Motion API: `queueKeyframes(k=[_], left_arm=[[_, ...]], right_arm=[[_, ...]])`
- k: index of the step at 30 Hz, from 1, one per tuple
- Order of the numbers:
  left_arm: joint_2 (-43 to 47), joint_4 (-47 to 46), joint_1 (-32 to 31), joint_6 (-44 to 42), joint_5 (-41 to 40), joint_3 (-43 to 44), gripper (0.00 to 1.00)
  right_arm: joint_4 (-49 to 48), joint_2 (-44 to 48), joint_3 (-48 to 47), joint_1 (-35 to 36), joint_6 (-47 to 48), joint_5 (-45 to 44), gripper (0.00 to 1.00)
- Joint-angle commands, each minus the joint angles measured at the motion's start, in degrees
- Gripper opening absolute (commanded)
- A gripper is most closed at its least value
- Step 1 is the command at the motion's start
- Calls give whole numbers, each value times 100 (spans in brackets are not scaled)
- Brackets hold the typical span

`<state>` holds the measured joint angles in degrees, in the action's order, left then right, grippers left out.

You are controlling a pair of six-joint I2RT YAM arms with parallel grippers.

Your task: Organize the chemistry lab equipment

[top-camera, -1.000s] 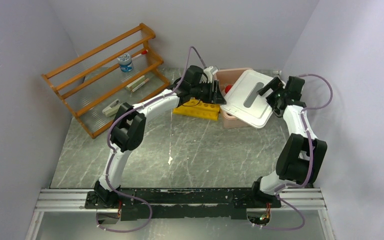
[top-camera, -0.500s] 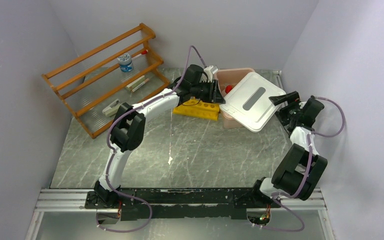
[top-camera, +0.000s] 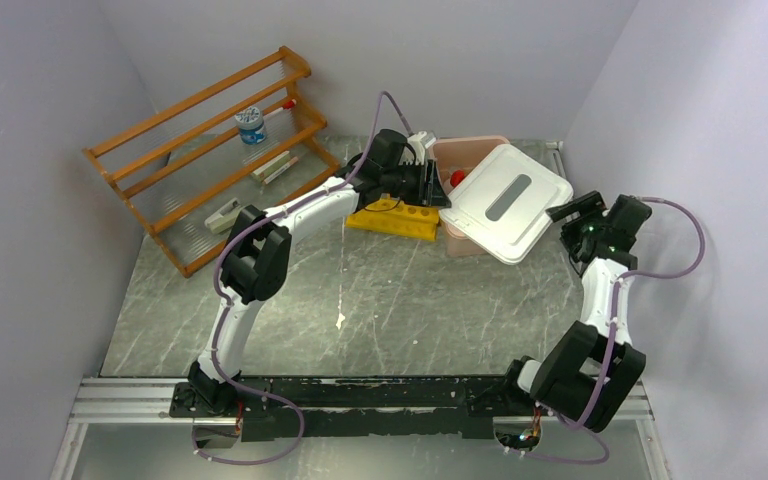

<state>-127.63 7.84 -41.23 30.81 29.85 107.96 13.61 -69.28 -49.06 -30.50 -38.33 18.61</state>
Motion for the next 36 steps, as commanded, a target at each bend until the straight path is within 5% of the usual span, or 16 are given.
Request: queueKeyframes(k=[1, 5, 10, 15, 27, 36], left_arm=[[-269, 650, -25, -225, 7, -11, 47], [-260, 673, -23, -237, 22, -20, 48], [-218, 671, -25, -261, 94, 5, 49], [-183, 614, -25, -251, 275, 27, 51], [355, 516, 125, -165, 21, 55, 72], [316, 226, 230, -47, 124, 8, 74]], right_arm=[[362, -107, -10, 159, 375, 315, 78], [34, -126, 151, 195, 225, 767, 72], [64, -322, 108, 206, 137, 751, 38], [-49, -279, 57, 223, 251, 658, 16], [-1634, -460, 37, 228, 501, 1230, 5], [-2379, -1185, -232, 437, 793, 1785, 6]])
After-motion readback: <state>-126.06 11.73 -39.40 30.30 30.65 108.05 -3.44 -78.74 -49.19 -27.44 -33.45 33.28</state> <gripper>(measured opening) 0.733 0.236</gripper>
